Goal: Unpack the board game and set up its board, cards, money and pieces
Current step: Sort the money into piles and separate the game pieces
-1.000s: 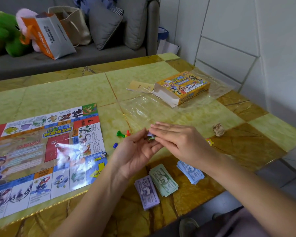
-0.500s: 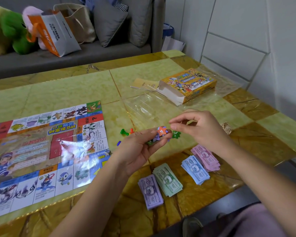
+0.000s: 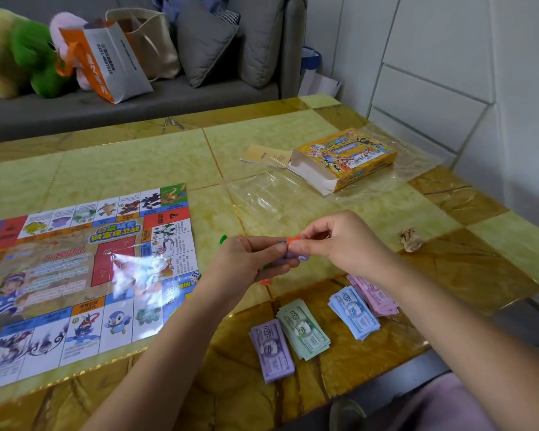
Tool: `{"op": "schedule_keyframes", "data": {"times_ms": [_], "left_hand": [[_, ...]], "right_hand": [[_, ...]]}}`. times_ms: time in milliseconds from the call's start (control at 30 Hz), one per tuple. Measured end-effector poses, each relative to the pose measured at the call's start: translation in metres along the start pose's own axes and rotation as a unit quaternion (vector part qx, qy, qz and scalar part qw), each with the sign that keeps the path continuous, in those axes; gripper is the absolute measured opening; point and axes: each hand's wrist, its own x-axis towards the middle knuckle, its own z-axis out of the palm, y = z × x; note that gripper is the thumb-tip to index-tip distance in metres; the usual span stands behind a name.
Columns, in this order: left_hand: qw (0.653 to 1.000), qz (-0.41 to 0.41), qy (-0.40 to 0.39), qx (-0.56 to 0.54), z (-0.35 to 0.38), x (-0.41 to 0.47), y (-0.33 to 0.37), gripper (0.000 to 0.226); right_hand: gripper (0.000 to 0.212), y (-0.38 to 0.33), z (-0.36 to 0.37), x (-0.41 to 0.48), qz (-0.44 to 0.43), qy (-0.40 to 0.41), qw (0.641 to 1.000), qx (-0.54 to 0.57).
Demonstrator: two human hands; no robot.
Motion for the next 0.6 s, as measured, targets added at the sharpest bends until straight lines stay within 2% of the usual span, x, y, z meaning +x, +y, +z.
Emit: {"op": "schedule_keyframes", "data": {"times_ms": [67,133,267,433,600], "left_hand": [[1.0,-0.008,0.016,-0.001,-0.004,0.002,0.001,0.016],[0.999,-0.013,0.038,-0.017,-0.009,0.003,0.004,0.016],[0.992,-0.017,0.071,-0.108,-0.018,0.003,0.015,0.01],[0.96,-0.056,0.114,-0.251,-0.027,0.004,0.024,0.011],[0.962,-0.062,0.108,-0.245,-0.032,0.006,0.022,0.009]], "right_hand": [[0.007,-0.003,0.001,0.001,-0.004,0.005,1.0,0.008],[0.009,-0.004,0.002,0.004,-0.006,0.008,1.0,0.012],[0.006,-0.004,-0.002,0.006,0.027,0.0,0.997,0.074],[0.011,-0.004,-0.001,0.007,0.032,-0.008,0.999,0.014],[0.006,-0.002,0.019,0.008,0.037,-0.083,0.992,-0.093]]}}
